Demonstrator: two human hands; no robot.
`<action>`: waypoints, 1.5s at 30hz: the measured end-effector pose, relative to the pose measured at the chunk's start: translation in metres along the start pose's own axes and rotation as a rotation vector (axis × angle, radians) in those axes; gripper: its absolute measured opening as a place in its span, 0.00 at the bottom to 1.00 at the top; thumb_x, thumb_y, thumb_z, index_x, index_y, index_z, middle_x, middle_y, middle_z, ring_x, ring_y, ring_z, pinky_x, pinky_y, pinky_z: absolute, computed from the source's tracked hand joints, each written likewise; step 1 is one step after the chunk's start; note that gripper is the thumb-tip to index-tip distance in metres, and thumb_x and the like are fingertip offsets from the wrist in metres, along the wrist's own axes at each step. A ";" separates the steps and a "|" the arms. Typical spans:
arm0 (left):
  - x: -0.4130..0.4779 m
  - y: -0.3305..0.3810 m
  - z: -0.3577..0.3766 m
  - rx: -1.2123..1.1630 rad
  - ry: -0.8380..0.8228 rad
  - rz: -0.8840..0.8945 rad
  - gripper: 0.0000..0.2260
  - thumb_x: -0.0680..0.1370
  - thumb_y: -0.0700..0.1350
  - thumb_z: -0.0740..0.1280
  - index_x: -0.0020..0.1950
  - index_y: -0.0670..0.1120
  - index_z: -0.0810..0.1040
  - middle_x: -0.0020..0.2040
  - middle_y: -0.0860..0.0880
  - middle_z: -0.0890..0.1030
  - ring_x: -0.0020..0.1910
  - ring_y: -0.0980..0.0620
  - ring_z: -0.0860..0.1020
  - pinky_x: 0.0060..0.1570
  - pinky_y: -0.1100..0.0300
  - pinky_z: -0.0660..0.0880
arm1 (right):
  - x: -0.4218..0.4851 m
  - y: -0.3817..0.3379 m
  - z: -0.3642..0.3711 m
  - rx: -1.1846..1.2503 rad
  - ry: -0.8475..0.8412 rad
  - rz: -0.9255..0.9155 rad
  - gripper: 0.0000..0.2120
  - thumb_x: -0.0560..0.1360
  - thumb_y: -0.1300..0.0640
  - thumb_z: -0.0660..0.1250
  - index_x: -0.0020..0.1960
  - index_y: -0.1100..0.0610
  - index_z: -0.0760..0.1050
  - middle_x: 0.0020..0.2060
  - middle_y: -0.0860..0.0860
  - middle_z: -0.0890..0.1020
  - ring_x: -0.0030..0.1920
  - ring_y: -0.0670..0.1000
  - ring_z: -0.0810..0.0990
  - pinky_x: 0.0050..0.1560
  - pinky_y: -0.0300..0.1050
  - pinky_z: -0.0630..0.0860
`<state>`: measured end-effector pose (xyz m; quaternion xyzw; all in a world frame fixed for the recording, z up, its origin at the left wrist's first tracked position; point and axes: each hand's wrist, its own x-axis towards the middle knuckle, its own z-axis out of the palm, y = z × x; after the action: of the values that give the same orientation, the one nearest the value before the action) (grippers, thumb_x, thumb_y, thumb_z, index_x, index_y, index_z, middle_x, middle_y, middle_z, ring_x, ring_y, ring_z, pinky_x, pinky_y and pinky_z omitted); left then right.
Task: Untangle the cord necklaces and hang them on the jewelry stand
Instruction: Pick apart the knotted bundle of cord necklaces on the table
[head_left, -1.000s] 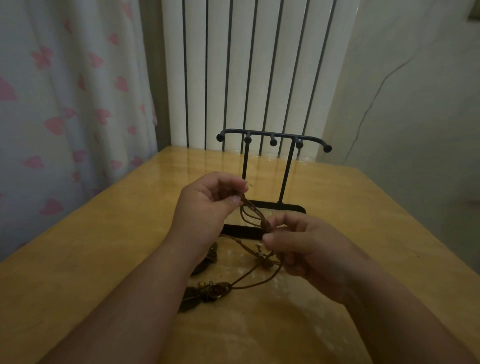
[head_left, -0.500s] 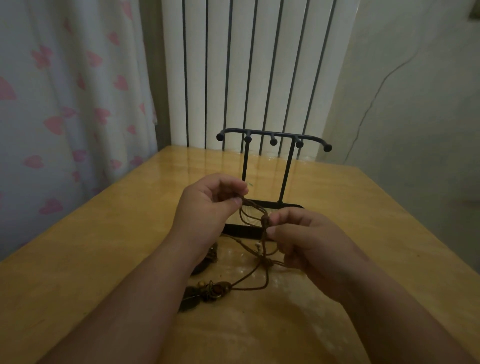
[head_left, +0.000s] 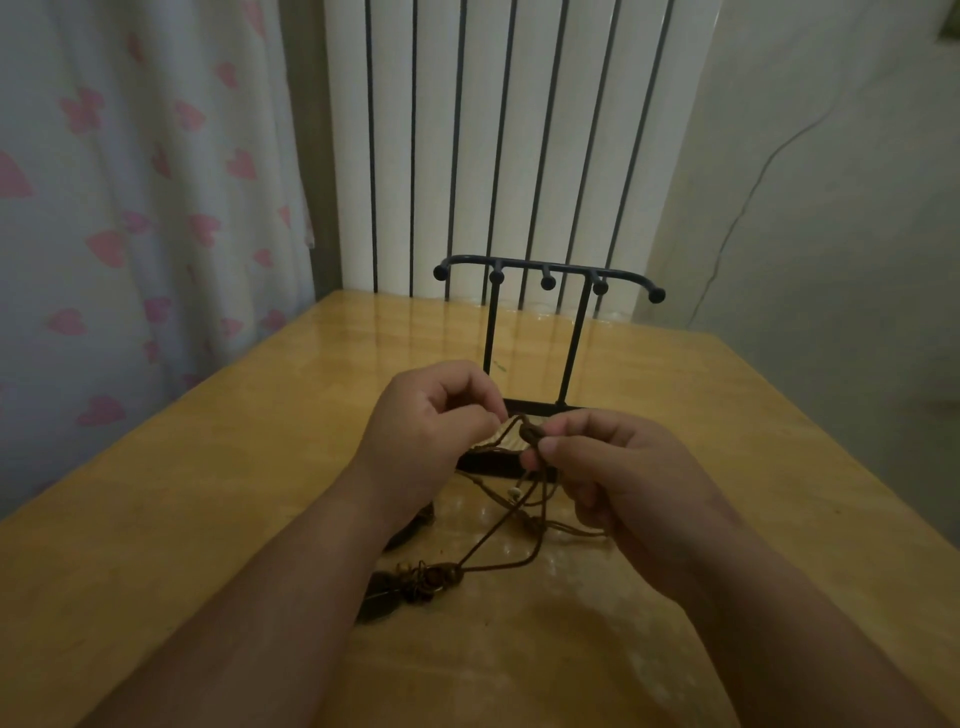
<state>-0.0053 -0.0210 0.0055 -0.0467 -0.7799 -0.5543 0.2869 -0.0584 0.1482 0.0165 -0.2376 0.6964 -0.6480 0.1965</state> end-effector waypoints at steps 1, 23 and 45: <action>0.000 0.000 0.000 0.009 -0.029 0.009 0.04 0.70 0.41 0.65 0.37 0.47 0.79 0.29 0.57 0.75 0.30 0.61 0.72 0.31 0.71 0.68 | 0.000 0.000 0.000 -0.003 0.005 -0.001 0.05 0.74 0.63 0.68 0.47 0.58 0.82 0.39 0.54 0.85 0.31 0.48 0.67 0.30 0.39 0.63; -0.004 -0.002 0.000 0.134 -0.079 0.007 0.10 0.74 0.38 0.72 0.46 0.54 0.84 0.42 0.52 0.85 0.43 0.56 0.83 0.44 0.61 0.81 | 0.002 0.004 -0.001 -0.105 0.060 -0.062 0.03 0.73 0.61 0.69 0.45 0.57 0.81 0.38 0.55 0.85 0.30 0.48 0.68 0.32 0.42 0.64; -0.002 -0.006 0.009 0.295 -0.058 -0.024 0.09 0.73 0.41 0.71 0.39 0.56 0.79 0.33 0.55 0.77 0.32 0.62 0.74 0.31 0.71 0.70 | 0.005 0.010 0.002 -0.428 0.164 -0.233 0.02 0.73 0.56 0.70 0.45 0.50 0.81 0.38 0.51 0.85 0.39 0.46 0.83 0.40 0.46 0.82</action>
<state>-0.0097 -0.0145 -0.0028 -0.0108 -0.8615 -0.4353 0.2613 -0.0622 0.1446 0.0066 -0.2992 0.7993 -0.5212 0.0084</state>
